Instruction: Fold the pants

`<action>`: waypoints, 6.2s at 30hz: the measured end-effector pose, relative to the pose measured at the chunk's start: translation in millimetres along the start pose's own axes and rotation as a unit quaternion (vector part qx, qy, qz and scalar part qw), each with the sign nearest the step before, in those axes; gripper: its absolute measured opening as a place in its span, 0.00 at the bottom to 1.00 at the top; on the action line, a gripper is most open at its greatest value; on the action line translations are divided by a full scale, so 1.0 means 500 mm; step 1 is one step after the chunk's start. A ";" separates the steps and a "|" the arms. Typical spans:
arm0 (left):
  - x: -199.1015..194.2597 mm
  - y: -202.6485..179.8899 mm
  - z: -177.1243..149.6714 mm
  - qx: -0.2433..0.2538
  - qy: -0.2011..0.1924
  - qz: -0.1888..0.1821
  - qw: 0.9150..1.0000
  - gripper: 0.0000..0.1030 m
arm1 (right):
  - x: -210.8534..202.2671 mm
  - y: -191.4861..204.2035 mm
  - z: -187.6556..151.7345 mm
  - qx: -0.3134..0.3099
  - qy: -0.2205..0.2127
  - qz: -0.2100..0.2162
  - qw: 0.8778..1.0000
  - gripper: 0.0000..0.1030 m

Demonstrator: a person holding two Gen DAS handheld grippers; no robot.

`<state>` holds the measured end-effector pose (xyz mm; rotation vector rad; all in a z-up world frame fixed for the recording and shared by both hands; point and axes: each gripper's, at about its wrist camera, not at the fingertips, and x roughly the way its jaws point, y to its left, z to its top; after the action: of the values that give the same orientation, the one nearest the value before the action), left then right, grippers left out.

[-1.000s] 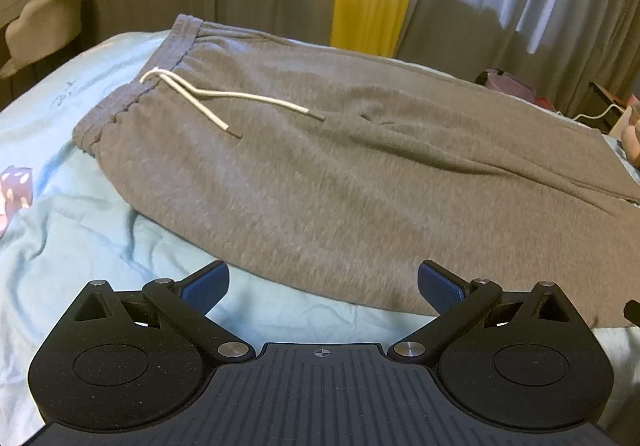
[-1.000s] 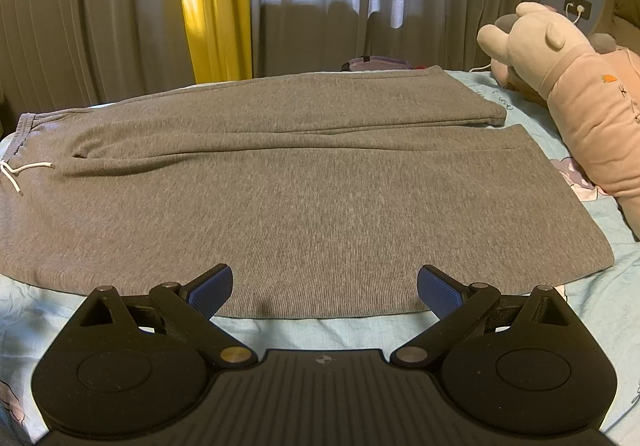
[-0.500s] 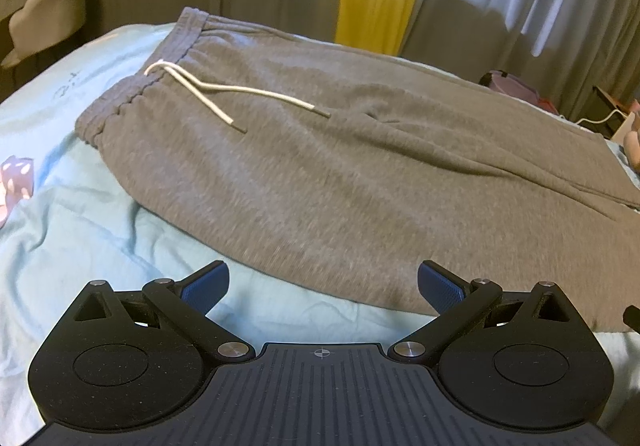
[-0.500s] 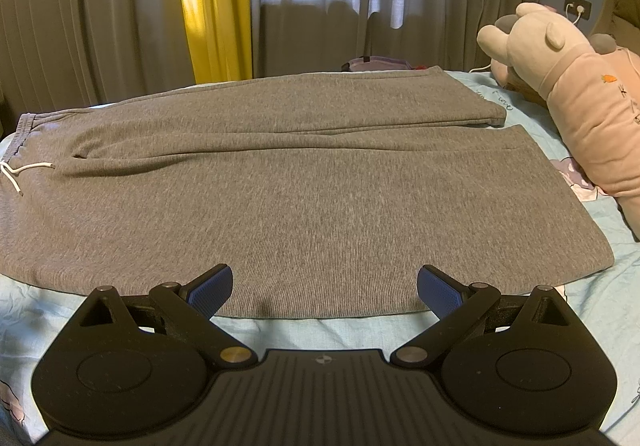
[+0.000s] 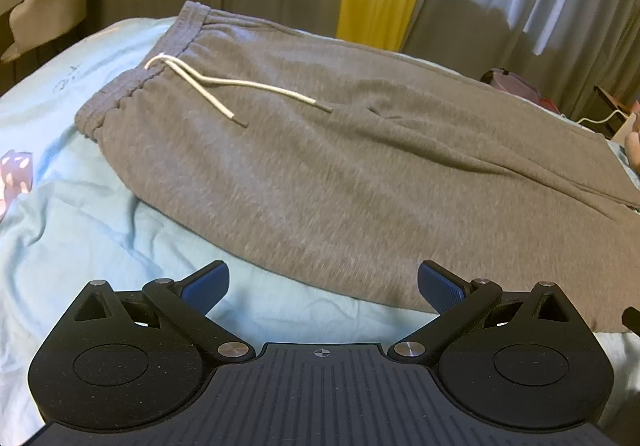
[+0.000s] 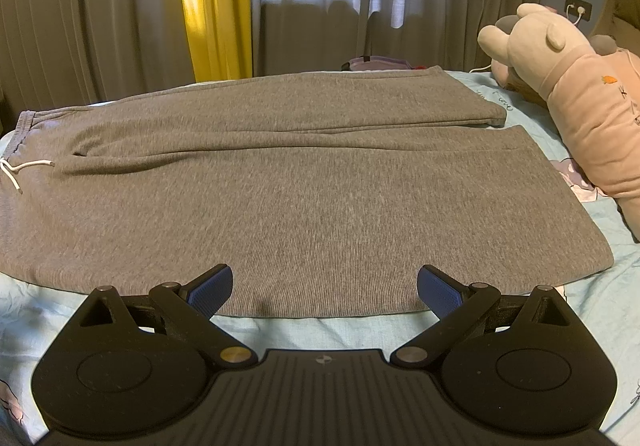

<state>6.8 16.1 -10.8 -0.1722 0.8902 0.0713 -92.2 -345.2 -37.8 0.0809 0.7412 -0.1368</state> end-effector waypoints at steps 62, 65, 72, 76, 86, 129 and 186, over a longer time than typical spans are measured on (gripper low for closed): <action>0.008 -0.017 0.004 0.019 0.012 -0.008 1.000 1.00 | 0.008 0.014 -0.004 0.001 -0.001 0.013 1.000 0.96; 0.012 -0.020 0.005 0.023 0.016 -0.006 1.000 1.00 | 0.012 0.012 -0.004 0.006 0.000 0.016 1.000 0.96; -0.005 -0.018 0.014 0.014 0.010 -0.017 1.000 1.00 | 0.032 -0.016 0.001 0.055 0.011 0.054 0.997 0.96; -0.027 -0.037 0.037 0.021 -0.016 -0.026 0.999 1.00 | 0.077 -0.049 0.017 0.115 0.024 0.071 0.991 0.96; 0.085 -0.105 0.205 -0.035 -0.069 0.007 0.997 1.00 | 0.218 -0.077 0.048 0.134 0.062 0.031 0.989 0.97; 0.370 0.114 0.215 -0.190 -0.160 0.211 0.945 1.00 | 0.652 -0.162 0.560 0.280 0.010 -0.091 0.956 0.04; 0.061 0.227 0.323 -0.225 -0.150 -0.222 0.937 0.09 | 0.075 -0.476 0.159 0.413 -0.149 0.079 0.895 0.04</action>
<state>134.5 156.4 51.4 -0.7681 0.5012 -0.1194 -47.9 -593.7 -10.7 0.9136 0.3237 -0.2959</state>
